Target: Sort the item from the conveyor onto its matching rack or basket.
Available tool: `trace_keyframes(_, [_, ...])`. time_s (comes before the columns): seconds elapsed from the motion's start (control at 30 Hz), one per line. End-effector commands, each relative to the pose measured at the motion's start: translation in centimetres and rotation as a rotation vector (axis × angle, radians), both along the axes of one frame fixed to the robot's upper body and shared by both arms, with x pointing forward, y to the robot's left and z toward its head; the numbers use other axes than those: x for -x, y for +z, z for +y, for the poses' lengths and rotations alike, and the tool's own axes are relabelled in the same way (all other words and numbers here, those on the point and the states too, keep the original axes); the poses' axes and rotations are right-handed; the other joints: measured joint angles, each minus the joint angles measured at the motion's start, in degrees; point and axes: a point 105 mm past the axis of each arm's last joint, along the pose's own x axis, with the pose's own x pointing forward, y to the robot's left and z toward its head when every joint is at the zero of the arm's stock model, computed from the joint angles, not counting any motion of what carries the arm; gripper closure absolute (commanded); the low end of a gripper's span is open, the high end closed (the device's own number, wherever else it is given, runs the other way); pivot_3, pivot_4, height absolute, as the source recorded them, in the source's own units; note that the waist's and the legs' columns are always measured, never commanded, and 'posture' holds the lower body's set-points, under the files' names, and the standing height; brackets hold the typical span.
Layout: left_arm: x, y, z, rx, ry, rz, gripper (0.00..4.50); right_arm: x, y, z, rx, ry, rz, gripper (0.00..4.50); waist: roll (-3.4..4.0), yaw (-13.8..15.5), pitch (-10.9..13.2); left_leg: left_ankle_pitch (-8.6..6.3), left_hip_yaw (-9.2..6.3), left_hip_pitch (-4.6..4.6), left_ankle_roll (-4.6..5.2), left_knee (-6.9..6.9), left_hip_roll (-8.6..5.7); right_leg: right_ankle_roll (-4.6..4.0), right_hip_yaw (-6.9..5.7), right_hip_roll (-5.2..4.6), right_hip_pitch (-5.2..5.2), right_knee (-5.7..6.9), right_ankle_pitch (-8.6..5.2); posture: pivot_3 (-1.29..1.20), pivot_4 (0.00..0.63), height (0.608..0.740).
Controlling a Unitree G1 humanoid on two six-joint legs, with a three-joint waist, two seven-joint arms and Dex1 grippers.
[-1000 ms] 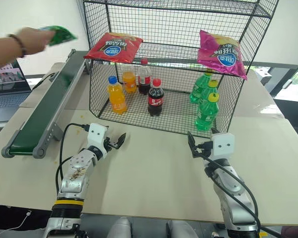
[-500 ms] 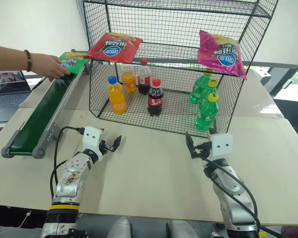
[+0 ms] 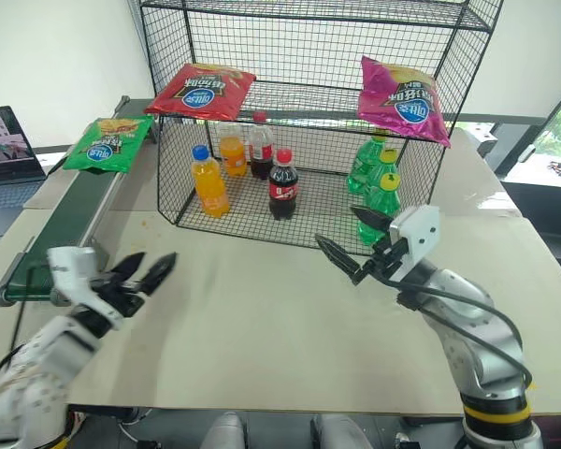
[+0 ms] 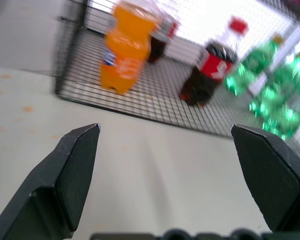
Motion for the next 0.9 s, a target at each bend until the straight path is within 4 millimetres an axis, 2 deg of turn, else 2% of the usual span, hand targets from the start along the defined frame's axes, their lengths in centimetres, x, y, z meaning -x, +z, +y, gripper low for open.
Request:
trace_keyframes(0.03, [3.2,2.1,2.1,0.226,0.079,-0.043,0.05,1.8,1.3,2.3,0.002,0.263,-0.018,0.0,-0.02,0.1,0.0,-0.02,0.0,0.0,0.04,0.0,0.0,0.0,-0.01,-0.02,0.03,-0.02,0.0,0.0,0.15,0.74])
trace_keyframes(0.33, [9.0,1.5,7.1,0.564,0.359,-0.06,0.05,3.0,2.3,4.5,0.011,0.539,-0.079,0.0,-0.06,0.8,0.0,-0.09,0.0,0.06,0.12,0.12,-0.02,-0.03,-0.1,-0.11,0.1,-0.09,-0.01,0.0,0.15,0.74])
trace_keyframes(0.43, [10.1,0.9,8.9,0.627,0.43,-0.075,0.05,3.6,2.5,5.1,0.017,0.634,-0.088,0.0,-0.05,0.7,0.0,-0.09,0.02,0.11,0.11,0.11,0.0,-0.06,-0.1,-0.08,0.11,-0.1,-0.03,0.0,0.15,0.74])
trace_keyframes(0.57, [10.2,-0.3,10.9,0.688,0.487,-0.092,0.05,4.2,2.8,6.1,0.019,0.726,-0.1,0.0,-0.04,0.7,0.0,-0.09,0.01,0.11,0.11,0.09,0.01,-0.11,-0.14,-0.04,0.11,-0.1,-0.05,0.0,0.15,0.74])
trace_keyframes(0.67, [9.6,-0.9,12.1,0.707,0.514,-0.109,0.05,4.4,3.4,6.7,0.003,0.776,-0.112,0.0,-0.07,0.7,0.0,-0.09,0.0,0.1,0.11,0.1,0.01,-0.11,-0.16,-0.04,0.11,-0.11,-0.06,0.0,0.15,0.74])
trace_keyframes(0.9, [7.6,-1.6,13.3,0.744,0.498,-0.104,0.05,3.7,4.2,7.2,-0.017,0.778,-0.146,0.0,-0.12,0.7,-0.1,-0.09,-0.01,0.1,0.1,0.05,0.02,-0.11,-0.2,-0.03,0.09,-0.11,-0.05,0.0,0.15,0.74])
